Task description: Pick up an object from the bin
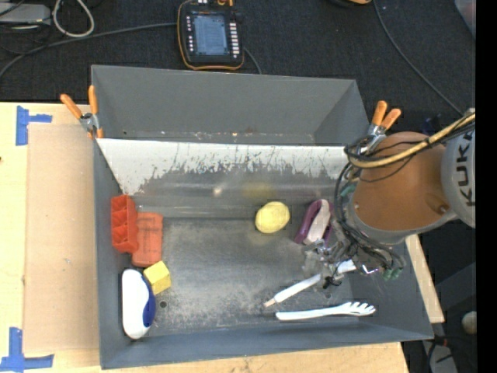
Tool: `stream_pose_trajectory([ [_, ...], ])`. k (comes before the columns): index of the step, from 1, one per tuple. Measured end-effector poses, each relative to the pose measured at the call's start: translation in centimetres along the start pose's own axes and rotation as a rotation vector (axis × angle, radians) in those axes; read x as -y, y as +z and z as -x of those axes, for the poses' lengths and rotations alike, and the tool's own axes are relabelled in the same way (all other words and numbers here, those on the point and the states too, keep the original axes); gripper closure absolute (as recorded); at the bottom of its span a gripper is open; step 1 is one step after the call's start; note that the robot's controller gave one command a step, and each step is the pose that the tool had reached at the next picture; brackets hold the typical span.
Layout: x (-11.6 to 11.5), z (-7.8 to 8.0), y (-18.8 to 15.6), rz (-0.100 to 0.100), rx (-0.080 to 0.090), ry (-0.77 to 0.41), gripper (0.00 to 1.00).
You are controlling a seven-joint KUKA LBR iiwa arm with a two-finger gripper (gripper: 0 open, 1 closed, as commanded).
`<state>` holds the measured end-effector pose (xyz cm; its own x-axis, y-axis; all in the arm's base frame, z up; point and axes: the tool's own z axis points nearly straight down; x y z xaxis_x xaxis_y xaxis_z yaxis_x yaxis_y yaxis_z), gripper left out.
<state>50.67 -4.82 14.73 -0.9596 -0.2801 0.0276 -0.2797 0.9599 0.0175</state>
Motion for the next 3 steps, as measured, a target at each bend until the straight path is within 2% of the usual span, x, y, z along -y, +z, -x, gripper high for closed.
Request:
stream_pose_trajectory([
  [1, 5.8, 2.9, -0.1, -0.002, 0.006, -0.362, 1.0],
  [2, 2.3, -0.7, -2.2, -0.001, 0.005, 0.064, 1.0],
  [3, 4.0, -0.9, -0.3, -0.001, 0.009, -0.034, 1.0],
])
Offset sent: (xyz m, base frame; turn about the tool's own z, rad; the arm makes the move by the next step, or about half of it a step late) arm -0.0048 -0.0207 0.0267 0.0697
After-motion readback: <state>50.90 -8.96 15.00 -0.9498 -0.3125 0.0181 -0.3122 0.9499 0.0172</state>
